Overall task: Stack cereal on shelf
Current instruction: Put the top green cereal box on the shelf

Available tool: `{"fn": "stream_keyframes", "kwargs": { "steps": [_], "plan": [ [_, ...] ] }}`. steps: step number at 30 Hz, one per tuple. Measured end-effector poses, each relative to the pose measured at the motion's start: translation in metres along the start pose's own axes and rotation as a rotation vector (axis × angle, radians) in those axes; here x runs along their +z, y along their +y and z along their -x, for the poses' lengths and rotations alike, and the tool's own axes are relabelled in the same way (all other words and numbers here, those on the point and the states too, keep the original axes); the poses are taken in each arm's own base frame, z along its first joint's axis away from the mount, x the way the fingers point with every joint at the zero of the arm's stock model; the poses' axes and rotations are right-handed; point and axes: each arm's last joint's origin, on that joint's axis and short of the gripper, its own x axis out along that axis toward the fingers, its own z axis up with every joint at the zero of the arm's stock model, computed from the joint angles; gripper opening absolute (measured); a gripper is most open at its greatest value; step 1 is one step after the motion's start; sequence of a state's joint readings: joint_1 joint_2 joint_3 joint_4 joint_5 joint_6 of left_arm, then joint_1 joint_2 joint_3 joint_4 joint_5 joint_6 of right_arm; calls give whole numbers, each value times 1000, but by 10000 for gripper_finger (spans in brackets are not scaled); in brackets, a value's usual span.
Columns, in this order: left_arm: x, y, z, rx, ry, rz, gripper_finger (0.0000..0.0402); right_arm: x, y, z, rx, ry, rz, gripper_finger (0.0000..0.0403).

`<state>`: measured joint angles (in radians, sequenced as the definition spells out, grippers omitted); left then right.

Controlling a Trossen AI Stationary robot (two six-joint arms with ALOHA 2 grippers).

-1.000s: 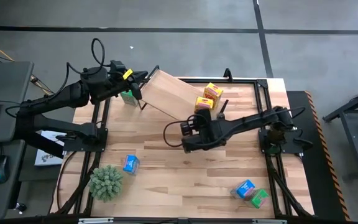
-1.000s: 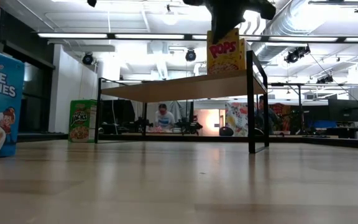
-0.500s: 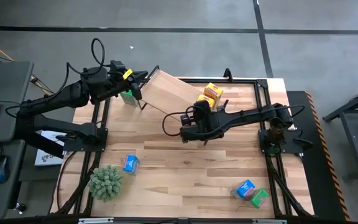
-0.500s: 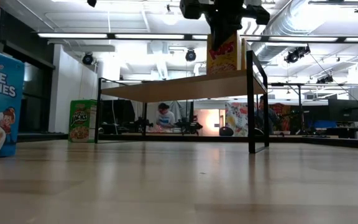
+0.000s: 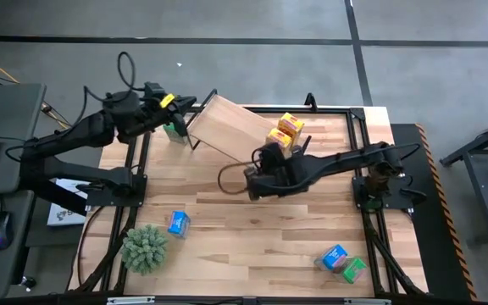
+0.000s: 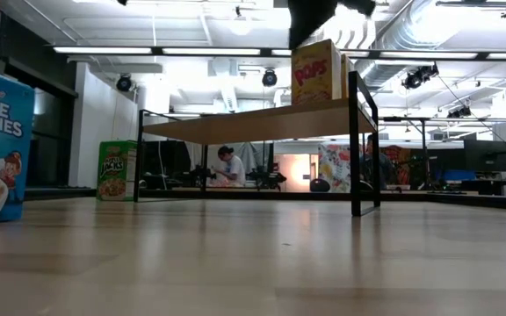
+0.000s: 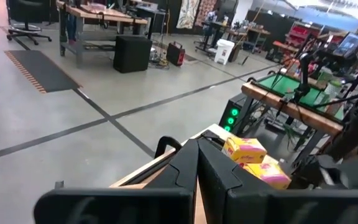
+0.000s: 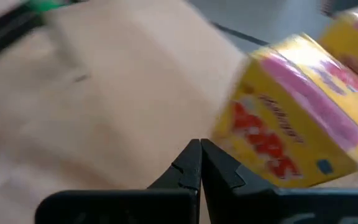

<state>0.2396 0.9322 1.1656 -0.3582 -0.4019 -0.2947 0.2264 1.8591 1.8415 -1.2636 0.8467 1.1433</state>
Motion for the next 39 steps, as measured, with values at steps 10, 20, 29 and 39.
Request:
{"fn": "stream_keyframes", "kwargs": {
  "steps": [10,20,29,39],
  "plan": [
    [-1,17,39,-4,71,30,0,22,-41,96,331,80,250,0],
    [-8,20,41,15,135,42,15,-11,-137,121,347,186,-1,3],
    [-9,20,35,4,162,-41,76,-53,-171,99,651,60,-417,124],
    [-25,61,-10,229,654,-264,244,-65,-164,82,759,61,-488,225]
  ]
}}
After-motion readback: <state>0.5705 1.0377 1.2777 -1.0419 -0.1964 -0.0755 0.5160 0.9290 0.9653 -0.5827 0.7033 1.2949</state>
